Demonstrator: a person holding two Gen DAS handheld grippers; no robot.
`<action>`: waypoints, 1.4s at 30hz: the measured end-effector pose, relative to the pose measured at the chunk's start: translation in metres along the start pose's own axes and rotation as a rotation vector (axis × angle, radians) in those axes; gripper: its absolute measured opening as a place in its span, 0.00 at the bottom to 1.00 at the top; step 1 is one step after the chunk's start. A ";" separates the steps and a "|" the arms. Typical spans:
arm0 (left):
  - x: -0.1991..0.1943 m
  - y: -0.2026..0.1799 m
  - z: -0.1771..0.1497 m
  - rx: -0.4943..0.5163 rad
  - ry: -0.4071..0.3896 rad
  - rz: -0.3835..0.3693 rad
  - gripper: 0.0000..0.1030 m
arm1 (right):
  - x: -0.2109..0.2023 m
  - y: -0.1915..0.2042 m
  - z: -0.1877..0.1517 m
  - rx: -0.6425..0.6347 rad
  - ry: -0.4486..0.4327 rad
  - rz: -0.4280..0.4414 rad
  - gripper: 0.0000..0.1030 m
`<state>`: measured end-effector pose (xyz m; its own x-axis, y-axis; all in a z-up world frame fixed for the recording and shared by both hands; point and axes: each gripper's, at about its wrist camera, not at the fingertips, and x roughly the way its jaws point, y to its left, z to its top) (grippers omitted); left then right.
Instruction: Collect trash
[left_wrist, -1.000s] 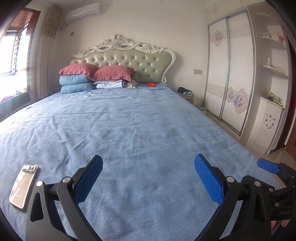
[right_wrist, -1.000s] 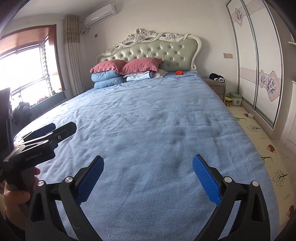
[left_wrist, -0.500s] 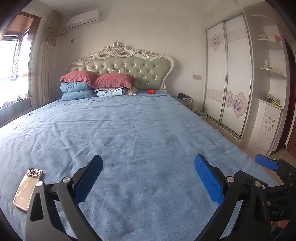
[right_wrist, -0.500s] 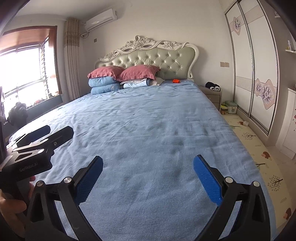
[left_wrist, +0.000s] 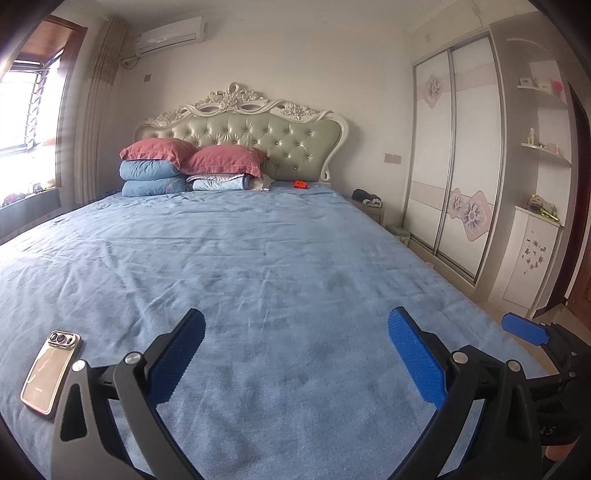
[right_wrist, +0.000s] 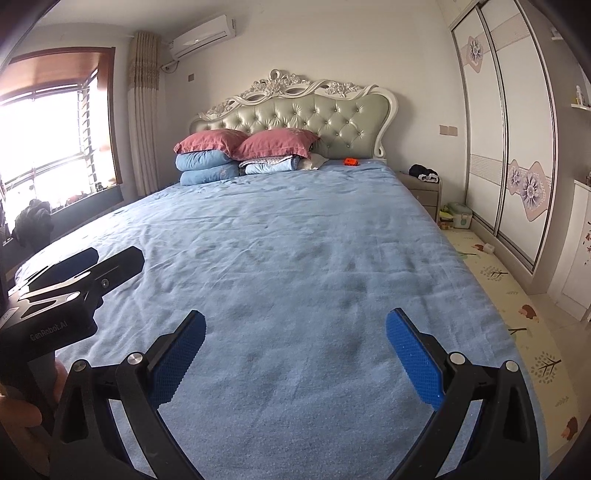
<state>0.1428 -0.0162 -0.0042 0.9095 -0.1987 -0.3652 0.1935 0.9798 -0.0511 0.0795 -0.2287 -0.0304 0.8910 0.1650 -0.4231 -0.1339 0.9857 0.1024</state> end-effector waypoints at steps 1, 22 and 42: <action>-0.001 -0.001 0.000 0.002 -0.006 0.002 0.96 | 0.000 0.000 0.000 0.000 0.001 0.001 0.92; 0.002 -0.014 -0.002 0.048 -0.001 0.089 0.96 | 0.000 -0.004 0.001 0.003 -0.001 -0.001 0.92; 0.000 -0.007 -0.001 0.005 0.009 0.131 0.96 | -0.002 -0.007 -0.001 0.014 0.001 -0.003 0.92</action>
<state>0.1416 -0.0231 -0.0045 0.9239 -0.0687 -0.3763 0.0750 0.9972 0.0023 0.0785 -0.2357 -0.0312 0.8911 0.1619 -0.4240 -0.1249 0.9856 0.1139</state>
